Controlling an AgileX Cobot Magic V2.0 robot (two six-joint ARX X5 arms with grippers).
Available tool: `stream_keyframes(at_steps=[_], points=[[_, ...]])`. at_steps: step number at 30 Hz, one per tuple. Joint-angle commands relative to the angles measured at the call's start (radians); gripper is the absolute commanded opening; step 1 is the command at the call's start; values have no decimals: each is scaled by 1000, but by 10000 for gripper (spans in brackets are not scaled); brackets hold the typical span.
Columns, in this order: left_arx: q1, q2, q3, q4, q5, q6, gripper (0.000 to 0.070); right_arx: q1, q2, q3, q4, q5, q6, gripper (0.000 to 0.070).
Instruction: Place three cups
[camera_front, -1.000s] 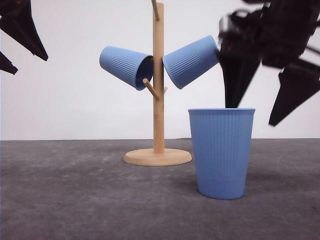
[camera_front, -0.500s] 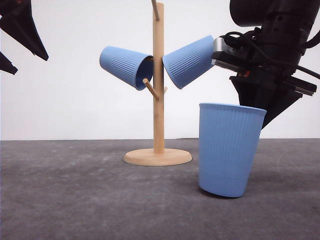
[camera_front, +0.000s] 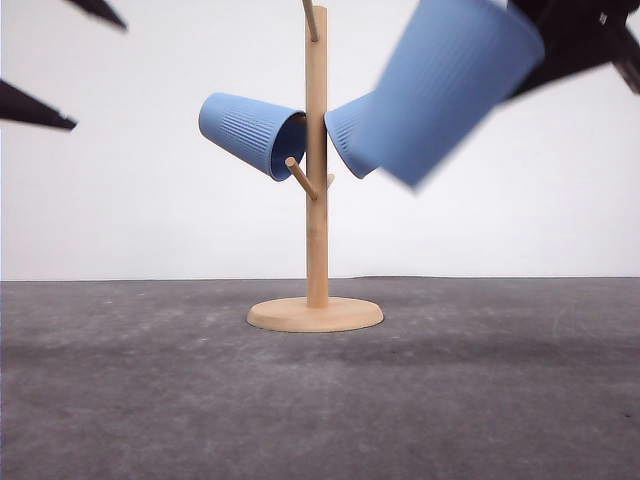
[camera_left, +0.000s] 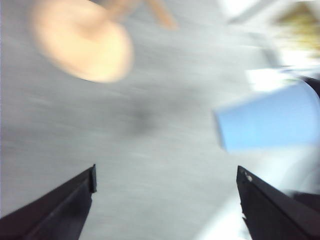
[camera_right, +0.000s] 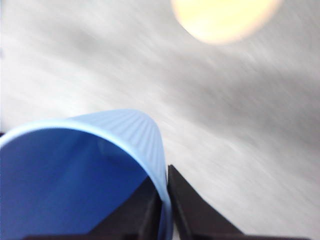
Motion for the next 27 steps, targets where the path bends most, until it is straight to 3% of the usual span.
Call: stream_keyframes(at_steps=[1,5,7,12,15,27], points=[[10,3,13,31,126,-59,547,-8,4,19,38,-132,7,3],[3,3,13,147,336,-181,549,0,4,19,114,-268,35,3],[-21,3,13,209,373,-237,555,32,4,19,185,-297,82,2],[-69,3,13,285,411,-306,559,109,4,19,387,-327,222,3],[-90,3,13,312,412,-327,559,148,4,19,465,-326,265,3],[-184,3,13,513,433,-406,559,240,4,19,571,-326,338,3]])
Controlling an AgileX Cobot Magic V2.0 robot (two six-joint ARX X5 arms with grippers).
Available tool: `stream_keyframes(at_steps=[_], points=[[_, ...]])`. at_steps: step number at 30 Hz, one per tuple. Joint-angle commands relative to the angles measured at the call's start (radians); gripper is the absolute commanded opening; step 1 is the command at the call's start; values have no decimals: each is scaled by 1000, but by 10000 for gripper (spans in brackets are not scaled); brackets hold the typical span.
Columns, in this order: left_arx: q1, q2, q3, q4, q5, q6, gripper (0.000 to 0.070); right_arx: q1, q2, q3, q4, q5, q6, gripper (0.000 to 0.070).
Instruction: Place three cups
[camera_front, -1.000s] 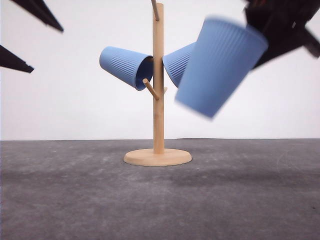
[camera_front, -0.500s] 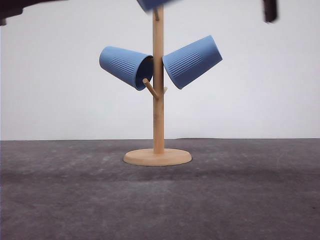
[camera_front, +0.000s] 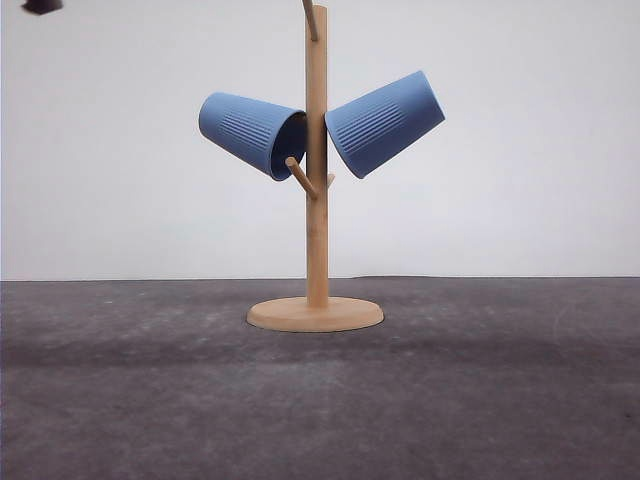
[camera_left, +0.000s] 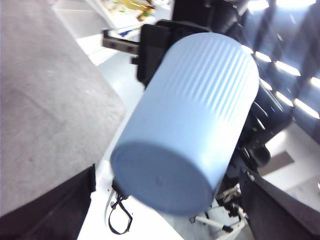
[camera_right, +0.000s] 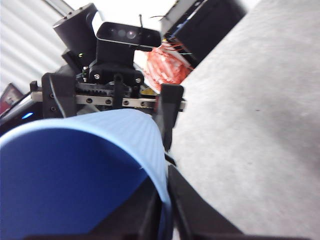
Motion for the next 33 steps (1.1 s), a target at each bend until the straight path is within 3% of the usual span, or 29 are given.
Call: stream_keyframes(at_steps=[1,13,18,23,26,28,30,33], points=[[-13,3,13,36,15,-23,559,16,8,19,25,-6,33,3],[-62,3,13,81,14,-19,543,61,8,19,55,-9,58,2],[-62,3,13,94,13,-21,355,61,8,19,54,-9,58,3],[-62,3,13,95,13,-21,342,61,8,19,54,-11,58,8],[-62,2,13,95,14,-21,342,61,8,19,54,-13,58,68],[-62,2,13,95,13,-18,342,61,8,19,54,-13,58,174],[-62,2,13,96,13,-18,342,61,8,19,54,-13,58,236],[-62,2,13,96,13,-18,342,61,8,19,54,-12,58,259]])
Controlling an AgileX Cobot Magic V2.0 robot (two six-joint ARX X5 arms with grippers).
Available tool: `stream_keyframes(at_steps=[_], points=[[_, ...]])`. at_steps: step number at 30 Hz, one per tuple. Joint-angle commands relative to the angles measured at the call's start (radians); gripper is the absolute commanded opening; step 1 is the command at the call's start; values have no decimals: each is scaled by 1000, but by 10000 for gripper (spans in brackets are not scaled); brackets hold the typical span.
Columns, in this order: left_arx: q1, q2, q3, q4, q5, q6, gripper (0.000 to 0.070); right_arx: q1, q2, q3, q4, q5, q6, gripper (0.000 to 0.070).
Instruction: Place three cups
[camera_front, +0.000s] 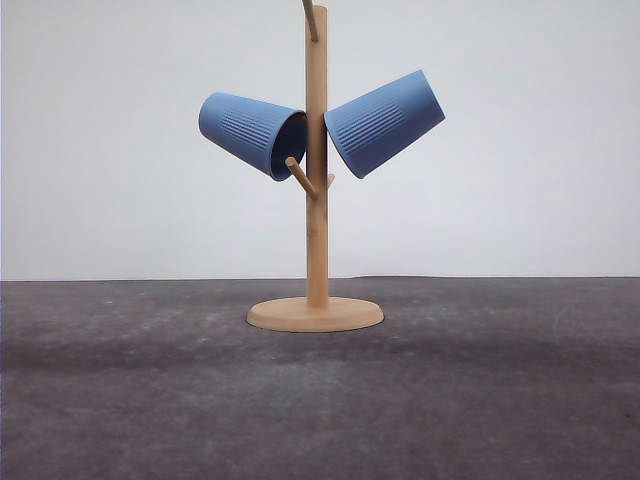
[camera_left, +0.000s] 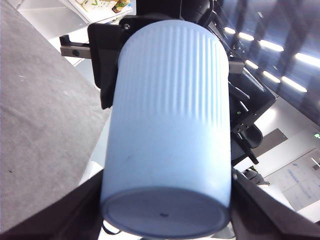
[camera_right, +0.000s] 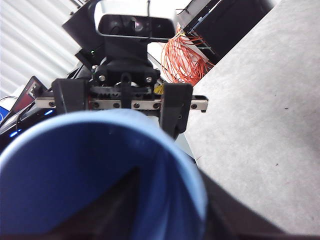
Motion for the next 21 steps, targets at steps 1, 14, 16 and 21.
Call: stream_keyframes(at_steps=[1,14,16,21], points=[[-3,9,13,9,3,0,342,10,8,19,14,-5,10,262],[-3,6,13,35,3,0,342,-19,8,19,14,11,5,353],[-2,6,13,35,3,0,342,-33,7,19,14,13,5,353],[12,6,13,35,3,-1,343,-88,5,19,14,10,5,357]])
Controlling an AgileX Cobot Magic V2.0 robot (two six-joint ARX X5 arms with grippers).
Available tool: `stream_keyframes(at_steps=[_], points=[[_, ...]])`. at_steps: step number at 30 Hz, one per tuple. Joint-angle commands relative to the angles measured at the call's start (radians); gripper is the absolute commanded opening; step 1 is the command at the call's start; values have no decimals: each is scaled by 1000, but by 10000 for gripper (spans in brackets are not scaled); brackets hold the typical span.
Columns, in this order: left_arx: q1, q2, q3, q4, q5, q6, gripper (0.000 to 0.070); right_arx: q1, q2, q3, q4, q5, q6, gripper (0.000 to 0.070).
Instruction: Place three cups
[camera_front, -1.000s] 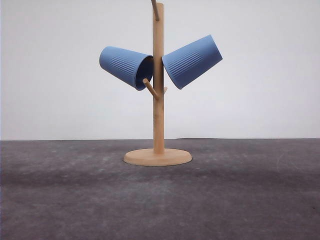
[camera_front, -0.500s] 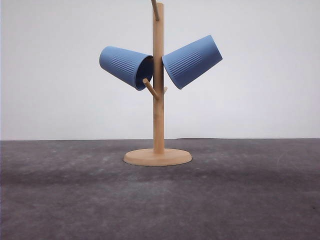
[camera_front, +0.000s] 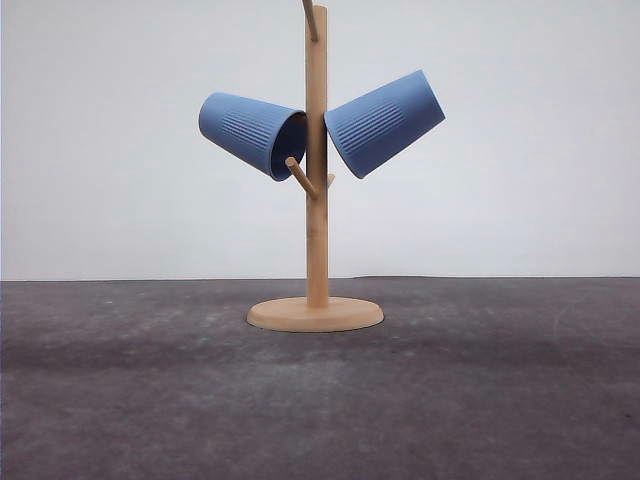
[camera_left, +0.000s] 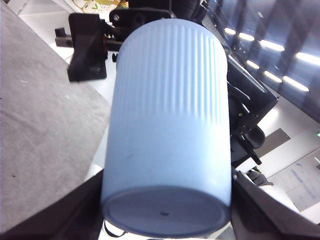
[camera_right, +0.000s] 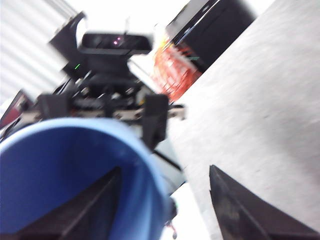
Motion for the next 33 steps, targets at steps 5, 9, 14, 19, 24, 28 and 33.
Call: stream_keyframes(at_steps=[5,9,14,19,24,28,33], points=[[31,6,13,10,3,0,348,-62,-4,19,2,-6,-1,386],[67,6,13,5,4,1,349,-120,-32,19,-40,-5,-34,386],[107,6,13,-29,5,22,353,-206,-75,19,-104,-3,-80,386],[139,6,13,-163,1,128,353,-278,-114,19,-171,-4,-120,386],[151,6,13,-361,-115,313,354,-303,-135,19,-213,-5,-149,386],[150,6,17,-537,-283,472,355,-304,-137,19,-228,-4,-156,386],[128,6,48,-760,-608,639,360,-304,-137,19,-228,-3,-159,386]])
